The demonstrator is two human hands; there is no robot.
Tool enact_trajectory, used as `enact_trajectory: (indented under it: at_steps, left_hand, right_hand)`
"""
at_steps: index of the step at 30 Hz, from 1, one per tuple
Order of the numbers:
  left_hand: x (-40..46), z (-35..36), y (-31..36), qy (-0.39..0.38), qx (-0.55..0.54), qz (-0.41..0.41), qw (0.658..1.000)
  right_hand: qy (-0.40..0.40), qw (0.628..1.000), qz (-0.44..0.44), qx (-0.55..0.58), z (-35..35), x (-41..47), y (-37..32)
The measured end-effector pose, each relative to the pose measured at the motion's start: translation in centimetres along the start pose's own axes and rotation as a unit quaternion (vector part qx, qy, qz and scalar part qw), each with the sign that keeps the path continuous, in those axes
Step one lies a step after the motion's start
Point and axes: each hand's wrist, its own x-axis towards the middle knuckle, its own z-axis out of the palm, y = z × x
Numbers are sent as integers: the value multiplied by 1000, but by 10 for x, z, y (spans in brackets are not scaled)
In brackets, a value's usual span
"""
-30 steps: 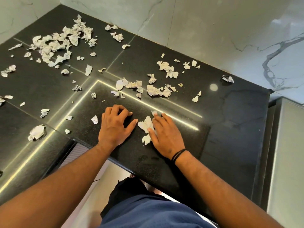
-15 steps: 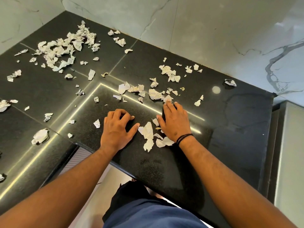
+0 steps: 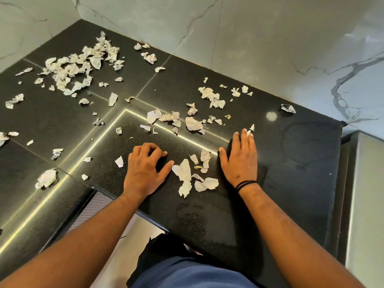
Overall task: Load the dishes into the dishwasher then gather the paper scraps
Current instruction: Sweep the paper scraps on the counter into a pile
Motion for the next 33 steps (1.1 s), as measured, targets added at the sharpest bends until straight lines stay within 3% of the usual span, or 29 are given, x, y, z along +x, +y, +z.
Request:
enact_trajectory:
  at_steps: [3,9,13,18,24,28,30,33]
  left_hand:
    - [0,0,0,-2,2,2,1000]
    - [0,-1,0,-8,5,-1,1000]
    - [0,0,0,-10,5,0,1000]
    - [0,1,0,-9,14,-1,1000]
    - [0,2,0,-6,15,2,1000]
    - [0,1,0,-11,18,0,1000]
    - [0,0,1,-10,18,0,1000]
    - [0,-1,1,-7,14,1,1000]
  right_hand:
    - [-21,1000,0,0,1,-8,2]
    - [6,990,-118,72,7,-45,-26]
    - [32,993,-74,84,2,-16,-11]
    - [-55,997,13,50,-6,28,21]
    - [-77,993,-61,65,1,-18,-12]
    - [-4,983,-148,108,3,-40,-33]
    - [27,982,-146,114,1,-25,-35]
    - [2,990,-117,81,-4,15,-33]
